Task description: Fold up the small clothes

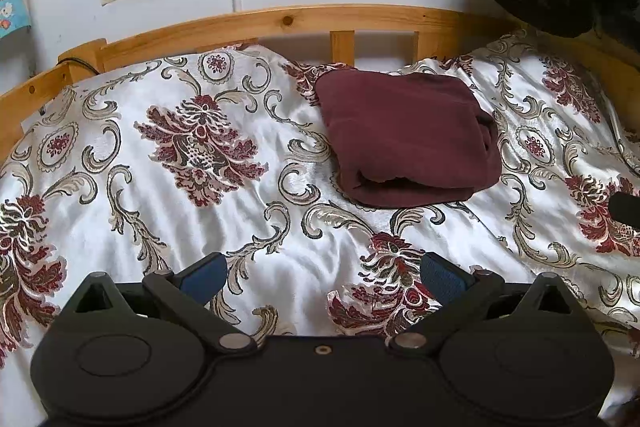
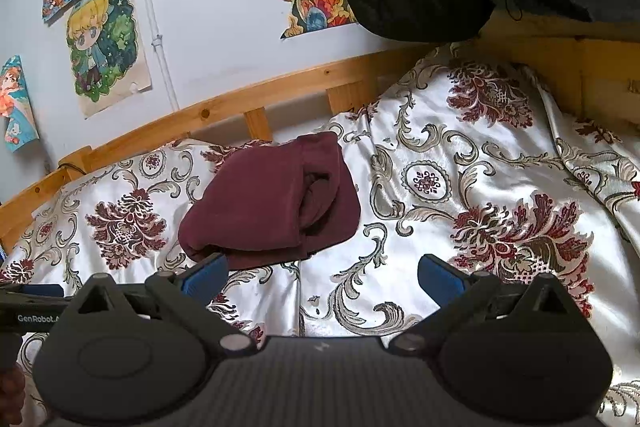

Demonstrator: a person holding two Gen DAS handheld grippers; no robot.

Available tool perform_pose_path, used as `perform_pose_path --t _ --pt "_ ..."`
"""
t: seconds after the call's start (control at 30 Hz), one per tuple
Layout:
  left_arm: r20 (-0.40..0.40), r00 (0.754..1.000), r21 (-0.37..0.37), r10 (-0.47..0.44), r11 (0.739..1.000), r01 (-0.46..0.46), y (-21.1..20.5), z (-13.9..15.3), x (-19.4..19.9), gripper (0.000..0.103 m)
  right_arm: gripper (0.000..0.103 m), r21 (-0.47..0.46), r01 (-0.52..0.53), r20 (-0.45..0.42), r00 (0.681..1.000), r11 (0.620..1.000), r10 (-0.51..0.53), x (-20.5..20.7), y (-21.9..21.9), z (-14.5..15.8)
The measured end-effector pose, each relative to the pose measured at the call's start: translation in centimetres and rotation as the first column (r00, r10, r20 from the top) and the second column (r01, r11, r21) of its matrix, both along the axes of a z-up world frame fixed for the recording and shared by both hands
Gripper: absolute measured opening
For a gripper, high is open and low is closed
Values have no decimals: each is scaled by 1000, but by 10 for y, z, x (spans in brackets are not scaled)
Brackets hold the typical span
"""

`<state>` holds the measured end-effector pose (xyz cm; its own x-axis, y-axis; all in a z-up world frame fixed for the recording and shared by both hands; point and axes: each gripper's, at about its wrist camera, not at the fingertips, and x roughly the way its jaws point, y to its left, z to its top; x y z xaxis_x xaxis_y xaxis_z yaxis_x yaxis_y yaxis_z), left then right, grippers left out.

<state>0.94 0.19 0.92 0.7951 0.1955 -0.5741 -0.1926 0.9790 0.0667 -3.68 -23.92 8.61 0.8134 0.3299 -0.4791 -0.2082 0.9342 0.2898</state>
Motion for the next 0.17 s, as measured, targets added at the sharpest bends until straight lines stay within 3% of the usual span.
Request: perform_pose_path --t 0.17 --pt "-8 1000 -1 3 1000 -3 -1 -1 0 102 103 -1 20 -34 999 1000 -20 3 -1 -3"
